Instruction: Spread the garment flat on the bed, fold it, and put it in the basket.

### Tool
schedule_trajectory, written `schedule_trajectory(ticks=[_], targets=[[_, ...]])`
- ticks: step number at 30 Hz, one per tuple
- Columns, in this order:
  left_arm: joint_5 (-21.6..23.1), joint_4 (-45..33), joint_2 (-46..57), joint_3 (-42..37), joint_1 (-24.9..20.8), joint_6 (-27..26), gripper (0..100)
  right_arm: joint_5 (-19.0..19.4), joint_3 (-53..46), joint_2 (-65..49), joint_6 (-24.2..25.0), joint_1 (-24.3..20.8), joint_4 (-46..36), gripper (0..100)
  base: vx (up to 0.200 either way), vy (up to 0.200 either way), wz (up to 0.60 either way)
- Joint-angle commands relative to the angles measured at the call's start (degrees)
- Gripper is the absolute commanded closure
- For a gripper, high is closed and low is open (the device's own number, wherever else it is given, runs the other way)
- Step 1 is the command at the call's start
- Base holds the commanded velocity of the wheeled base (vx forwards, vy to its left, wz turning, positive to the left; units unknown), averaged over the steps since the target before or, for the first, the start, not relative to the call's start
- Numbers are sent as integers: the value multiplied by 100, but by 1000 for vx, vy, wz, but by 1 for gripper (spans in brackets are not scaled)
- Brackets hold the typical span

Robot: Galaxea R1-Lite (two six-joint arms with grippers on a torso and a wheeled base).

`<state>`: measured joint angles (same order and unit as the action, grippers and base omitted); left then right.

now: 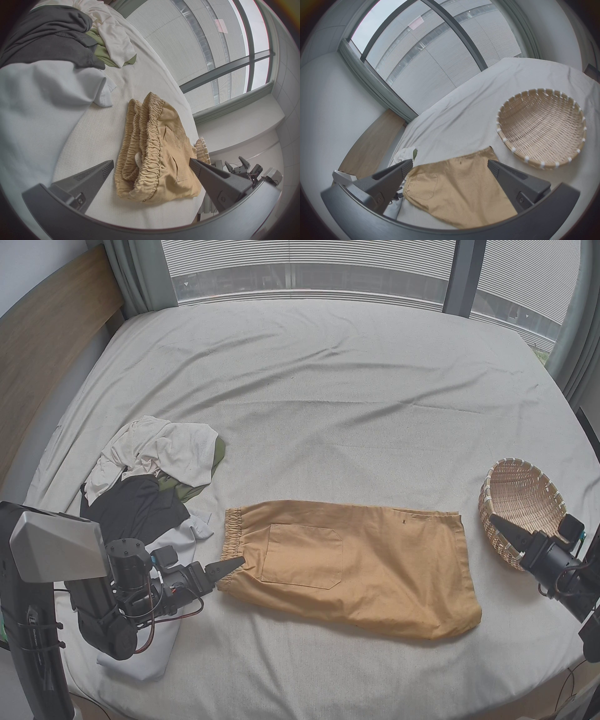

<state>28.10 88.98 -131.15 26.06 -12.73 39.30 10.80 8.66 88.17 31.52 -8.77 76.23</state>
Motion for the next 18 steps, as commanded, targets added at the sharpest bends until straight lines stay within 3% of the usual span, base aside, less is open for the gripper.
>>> schedule_trajectory(ticks=[1,9,18], targets=[[-24,-3,-104,101,-37,7,0,10,655,411,3,-196,-187,0,0,0,0],[-24,-3,-289,215,-125,7,0,106,1200,771,3,-723,-187,0,0,0,0],[-15,5,-421,347,-151,7,0,379,1244,894,12,-820,-126,0,0,0,0]])
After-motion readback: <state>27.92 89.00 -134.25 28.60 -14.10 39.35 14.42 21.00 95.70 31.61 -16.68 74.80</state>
